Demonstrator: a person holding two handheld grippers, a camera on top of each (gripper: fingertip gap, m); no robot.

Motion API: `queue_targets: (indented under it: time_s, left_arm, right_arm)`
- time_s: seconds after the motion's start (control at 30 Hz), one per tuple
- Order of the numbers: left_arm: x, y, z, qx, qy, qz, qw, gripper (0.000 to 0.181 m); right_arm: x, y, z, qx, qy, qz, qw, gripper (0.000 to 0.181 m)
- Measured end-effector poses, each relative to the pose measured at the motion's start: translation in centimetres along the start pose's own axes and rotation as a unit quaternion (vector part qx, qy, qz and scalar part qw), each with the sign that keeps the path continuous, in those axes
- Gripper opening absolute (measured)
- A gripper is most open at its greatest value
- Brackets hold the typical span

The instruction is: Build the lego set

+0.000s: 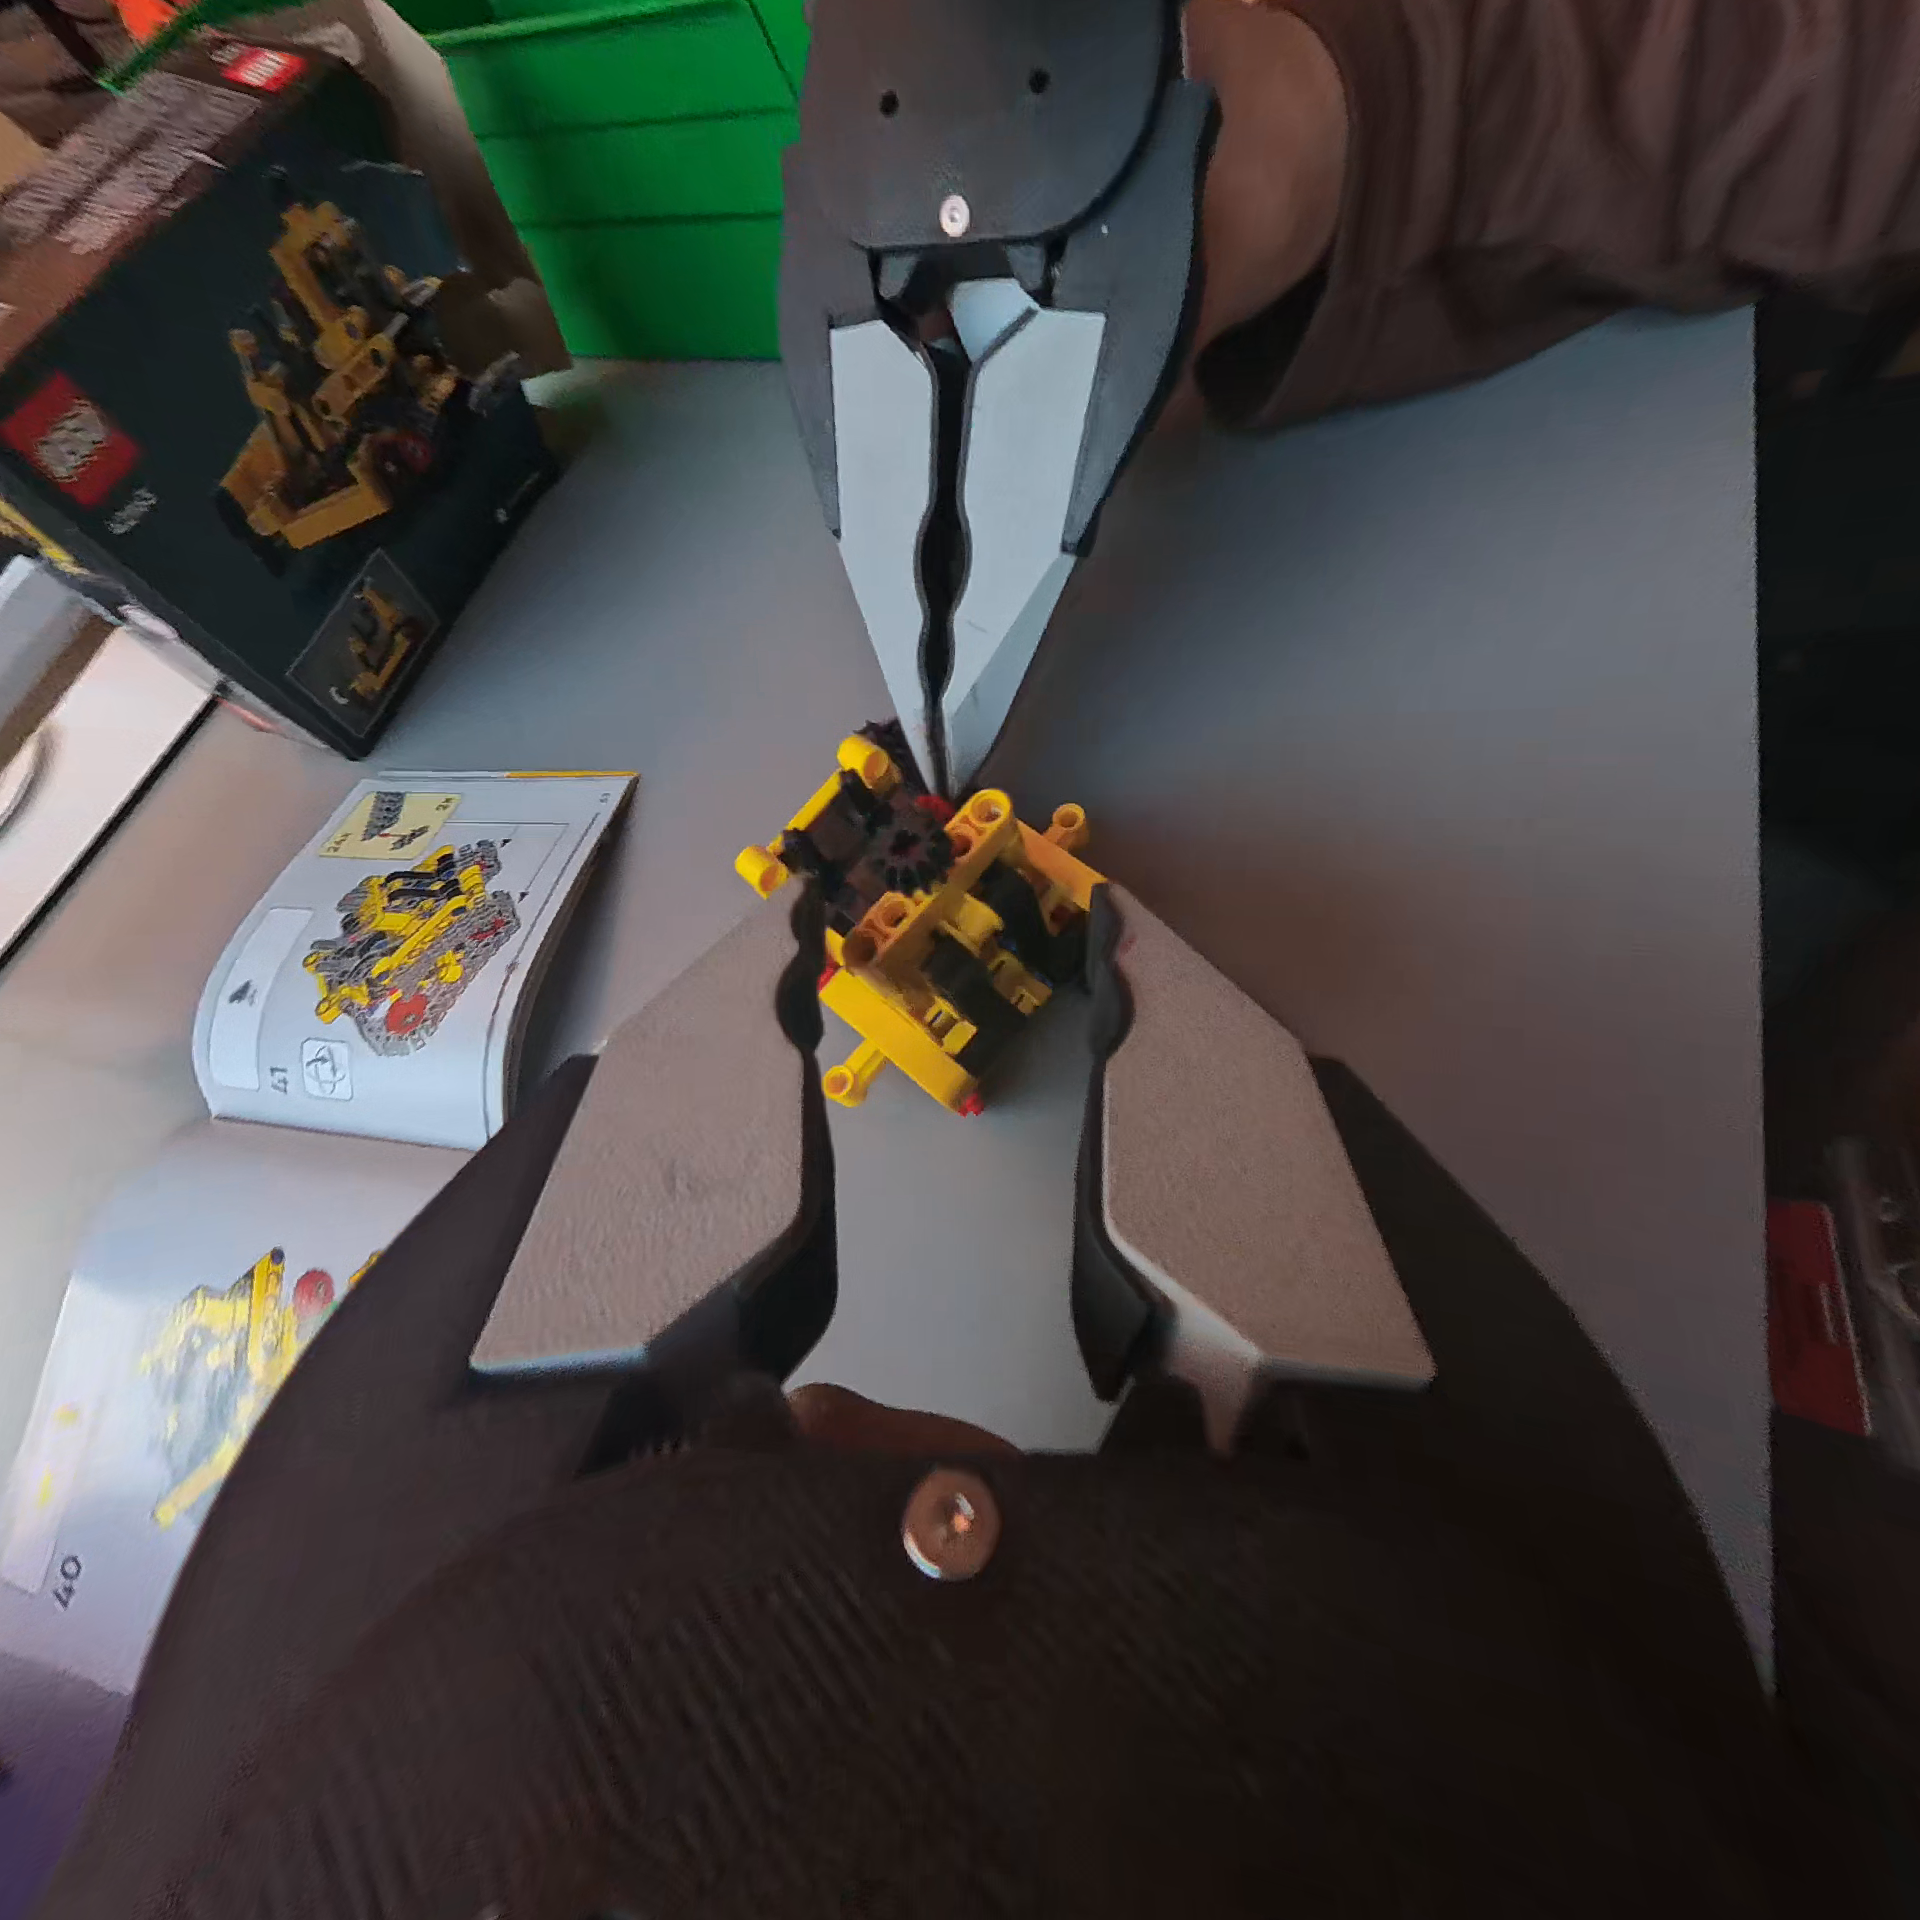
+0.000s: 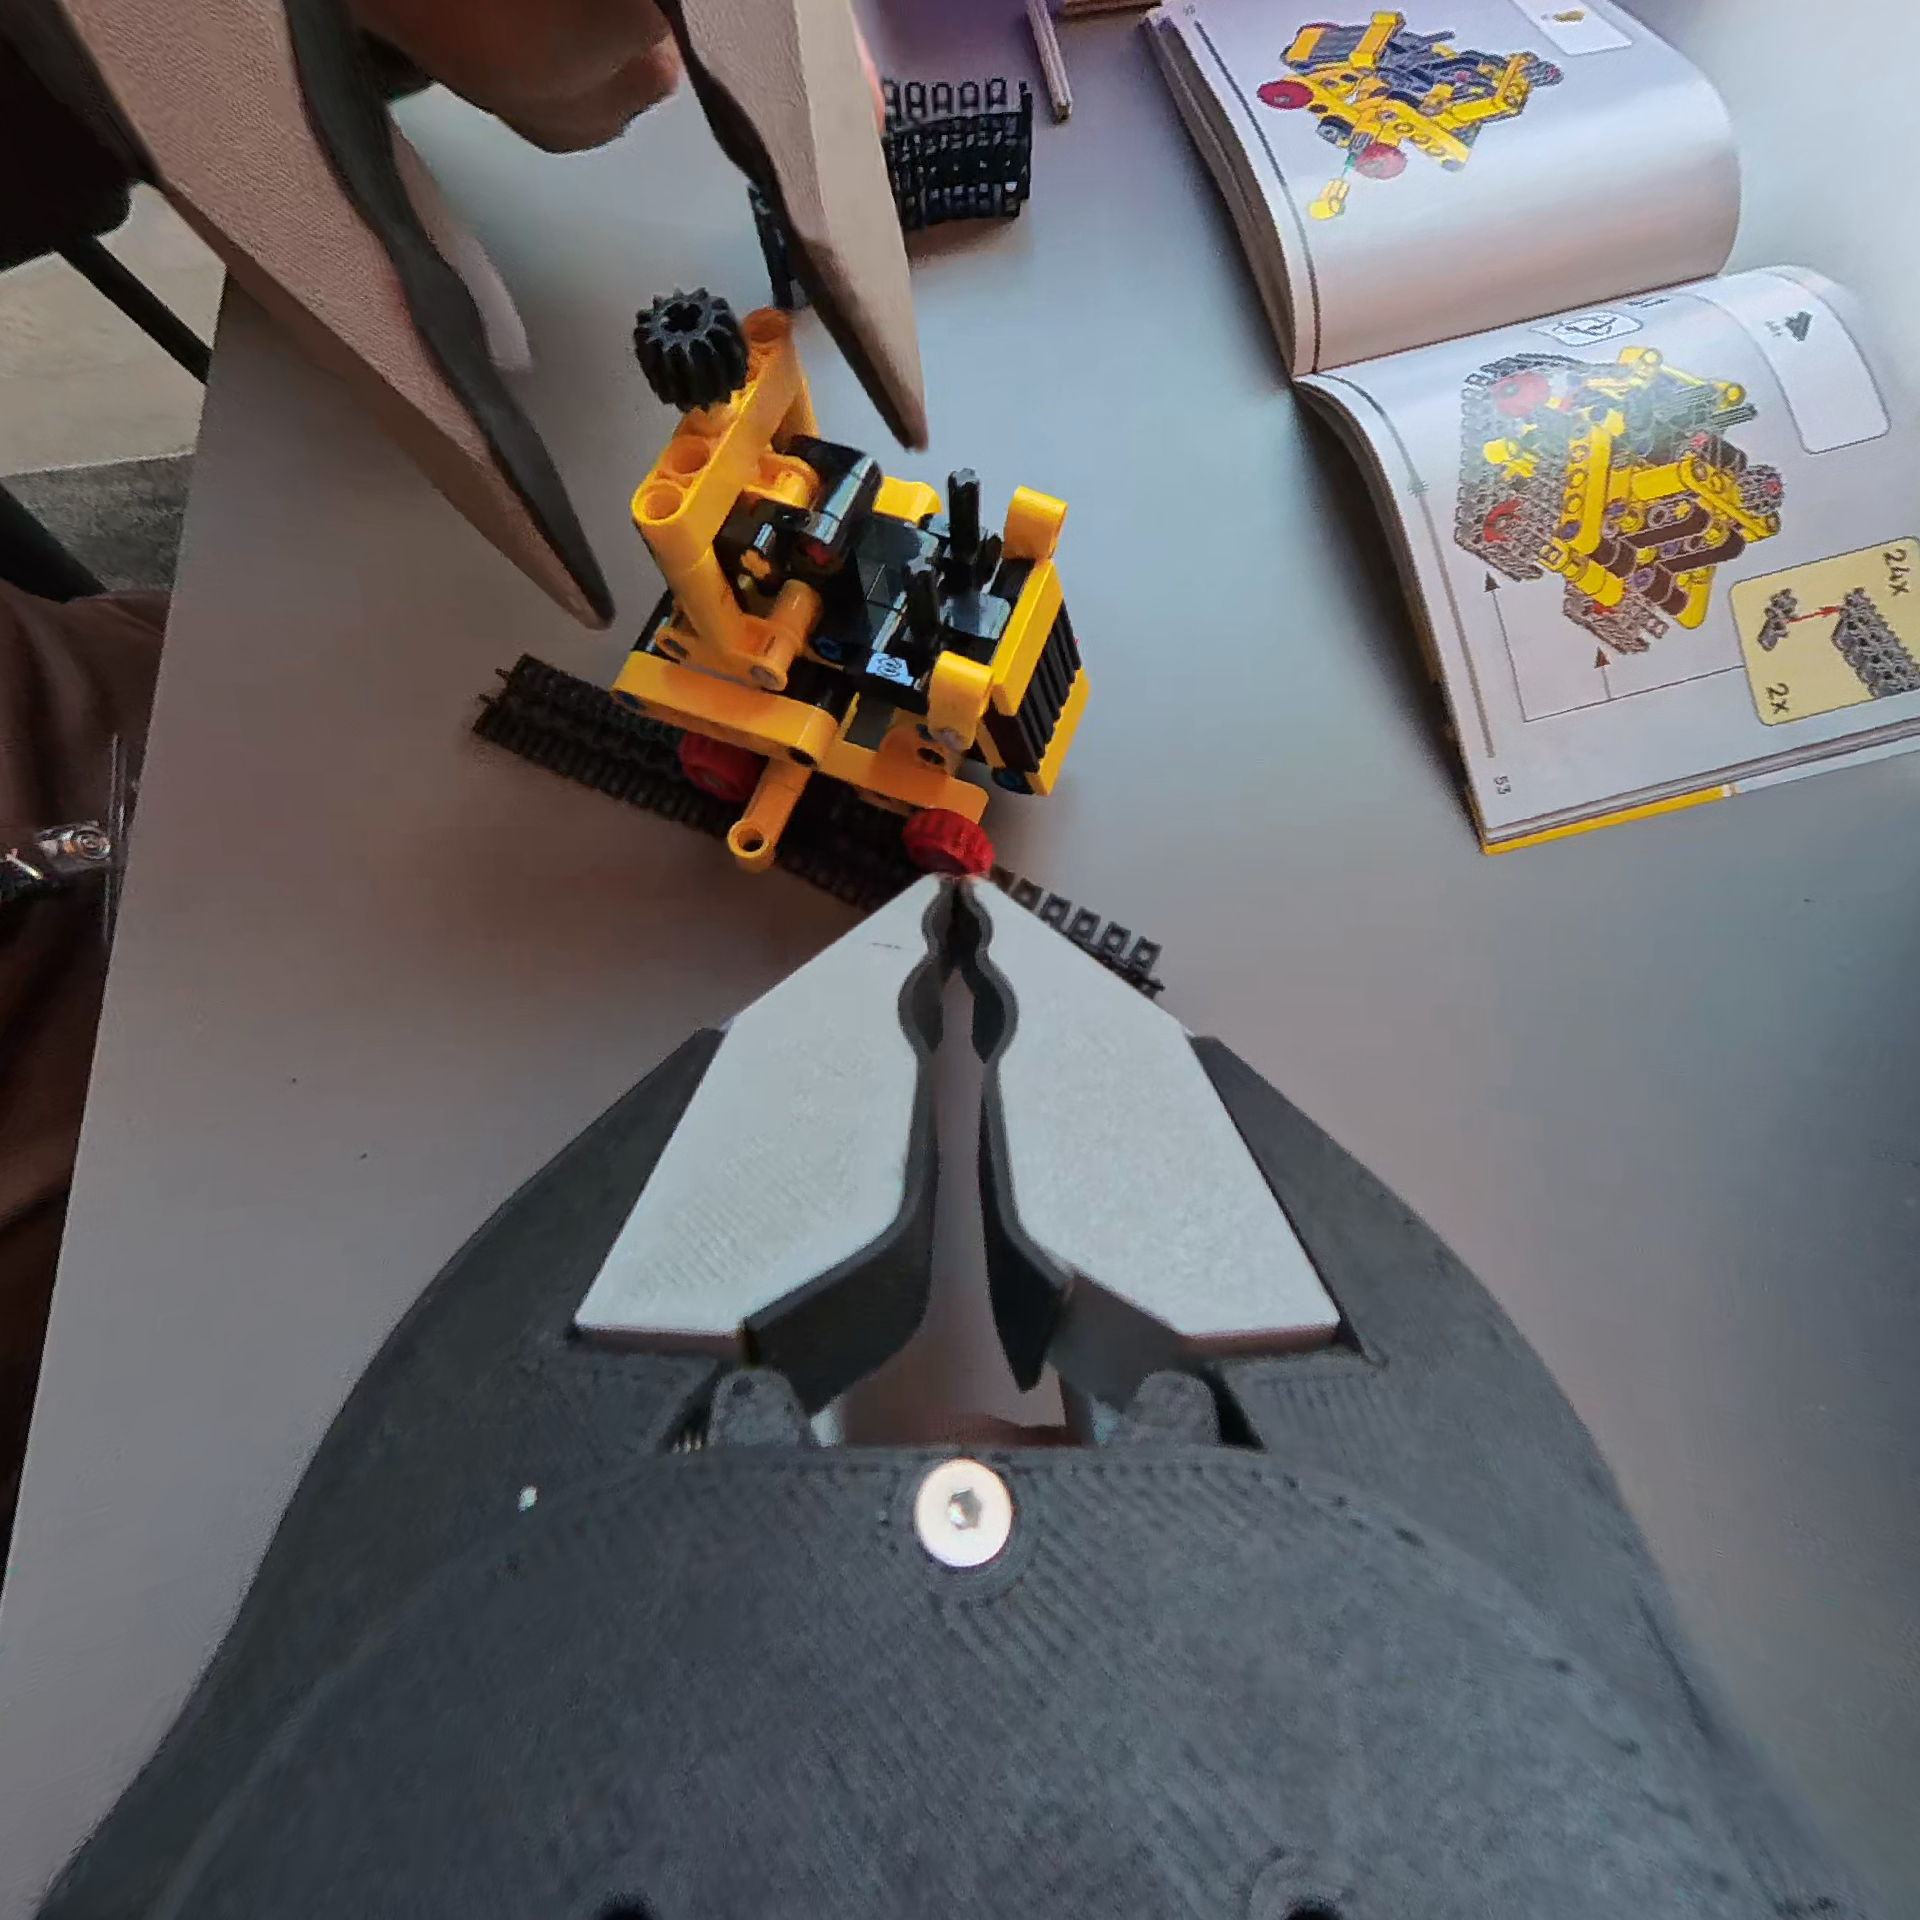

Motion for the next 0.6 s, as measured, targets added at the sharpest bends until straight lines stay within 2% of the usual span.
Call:
queue_targets:
  time_s: [0.13,0.27,0.6]
  left_arm:
    - [-0.1,0.0,0.5,0.023,0.015,0.024,0.999,0.037]
    - [-0.2,0.1,0.6,0.046,0.014,0.034,0.998,0.036]
    - [0.0,0.5,0.5,0.061,0.009,0.041,0.997,0.035]
  right_arm:
    - [0.4,0.0,-0.1,-0.002,0.001,0.004,1.000,0.001]
    - [0.6,-0.4,-0.4,0.007,-0.003,0.011,1.000,0.014]
    - [0.8,0.1,-1.2,-0.007,-0.016,0.004,1.000,0.016]
Point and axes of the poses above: each gripper's, where its closed fingertips meet, z out along the fingers, x out of its underside, y = z × x across the jaws, the point moved 8 cm from there along -z, back along the fingers, and after that the axes turned 4 degrees about z, right-handed, at the moved point
